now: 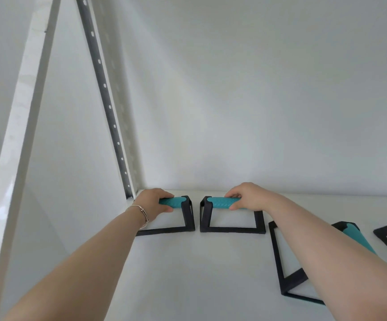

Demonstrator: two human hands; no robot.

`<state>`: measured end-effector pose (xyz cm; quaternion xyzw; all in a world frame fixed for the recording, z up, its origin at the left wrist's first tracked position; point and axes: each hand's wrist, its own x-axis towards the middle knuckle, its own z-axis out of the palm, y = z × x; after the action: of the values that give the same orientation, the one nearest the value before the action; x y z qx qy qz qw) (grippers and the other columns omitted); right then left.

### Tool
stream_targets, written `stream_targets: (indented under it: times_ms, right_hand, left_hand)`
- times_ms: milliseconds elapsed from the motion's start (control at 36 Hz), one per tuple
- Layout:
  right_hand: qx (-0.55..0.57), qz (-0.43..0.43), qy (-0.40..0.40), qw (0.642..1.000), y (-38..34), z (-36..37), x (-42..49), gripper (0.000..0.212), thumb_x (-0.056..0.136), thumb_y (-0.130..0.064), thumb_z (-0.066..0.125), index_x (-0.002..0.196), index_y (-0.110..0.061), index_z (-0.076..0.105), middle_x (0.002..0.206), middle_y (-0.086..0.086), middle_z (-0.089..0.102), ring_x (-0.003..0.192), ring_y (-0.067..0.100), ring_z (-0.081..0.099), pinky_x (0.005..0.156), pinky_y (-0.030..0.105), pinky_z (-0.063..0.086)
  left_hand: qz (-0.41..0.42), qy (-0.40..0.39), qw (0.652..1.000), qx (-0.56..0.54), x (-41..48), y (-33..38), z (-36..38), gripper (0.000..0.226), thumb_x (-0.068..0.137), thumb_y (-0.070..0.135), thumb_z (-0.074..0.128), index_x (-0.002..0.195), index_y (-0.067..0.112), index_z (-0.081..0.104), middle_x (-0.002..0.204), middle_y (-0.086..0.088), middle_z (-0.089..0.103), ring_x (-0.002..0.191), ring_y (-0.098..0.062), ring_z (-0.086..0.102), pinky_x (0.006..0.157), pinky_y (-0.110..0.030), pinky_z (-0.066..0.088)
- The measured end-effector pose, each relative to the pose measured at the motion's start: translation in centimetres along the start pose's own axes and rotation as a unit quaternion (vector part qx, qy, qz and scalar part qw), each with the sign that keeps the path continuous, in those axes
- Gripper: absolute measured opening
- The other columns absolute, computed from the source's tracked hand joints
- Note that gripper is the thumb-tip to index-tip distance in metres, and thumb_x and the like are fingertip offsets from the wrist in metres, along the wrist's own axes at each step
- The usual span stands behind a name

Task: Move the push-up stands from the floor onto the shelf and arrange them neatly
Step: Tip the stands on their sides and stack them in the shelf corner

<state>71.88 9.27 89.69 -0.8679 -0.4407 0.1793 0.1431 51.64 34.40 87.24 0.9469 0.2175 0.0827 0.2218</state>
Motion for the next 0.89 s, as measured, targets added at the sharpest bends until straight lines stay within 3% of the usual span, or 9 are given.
stream_targets:
  times_ms: [111, 556, 694, 889]
  right_hand:
    - [-0.006, 0.001, -0.002, 1.0, 0.6, -0.6, 1.7, 0.038, 0.084, -0.026, 0.071, 0.122, -0.026, 0.065, 0.118, -0.008, 0.065, 0.109, 0.012, 0.058, 0.099, 0.03, 0.045]
    - [-0.012, 0.021, 0.005, 1.0, 1.4, -1.8, 5.0, 0.046, 0.084, -0.026, 0.071, 0.129, -0.022, 0.061, 0.126, -0.004, 0.062, 0.115, 0.015, 0.056, 0.103, 0.031, 0.043]
    - [0.003, 0.013, 0.037, 0.999, 0.3, -0.7, 5.7, 0.042, 0.082, -0.032, 0.074, 0.122, -0.021, 0.065, 0.118, -0.003, 0.065, 0.11, 0.016, 0.058, 0.099, 0.033, 0.046]
    - [0.023, 0.005, 0.047, 0.999, 0.9, -0.5, 5.6, 0.037, 0.084, -0.03, 0.072, 0.12, -0.022, 0.066, 0.114, -0.005, 0.067, 0.105, 0.014, 0.059, 0.088, 0.025, 0.043]
  left_hand:
    - [-0.001, -0.01, 1.0, -0.009, 2.0, -0.3, -0.1, 0.041, 0.079, 0.029, 0.076, 0.118, 0.033, 0.065, 0.112, 0.012, 0.065, 0.102, -0.009, 0.055, 0.092, -0.021, 0.04]
    - [0.018, -0.027, 0.999, -0.02, 7.1, -0.2, 0.5, 0.043, 0.078, 0.026, 0.077, 0.12, 0.031, 0.065, 0.114, 0.009, 0.065, 0.102, -0.01, 0.055, 0.091, -0.018, 0.038]
    - [0.021, -0.011, 1.0, -0.007, 7.1, -0.4, 1.0, 0.041, 0.081, 0.033, 0.073, 0.121, 0.034, 0.063, 0.113, 0.01, 0.063, 0.106, -0.013, 0.055, 0.095, -0.027, 0.043]
    - [0.026, -0.006, 1.0, -0.015, 7.4, -0.7, 1.1, 0.038, 0.084, 0.035, 0.071, 0.121, 0.032, 0.064, 0.113, 0.009, 0.064, 0.107, -0.013, 0.055, 0.096, -0.027, 0.043]
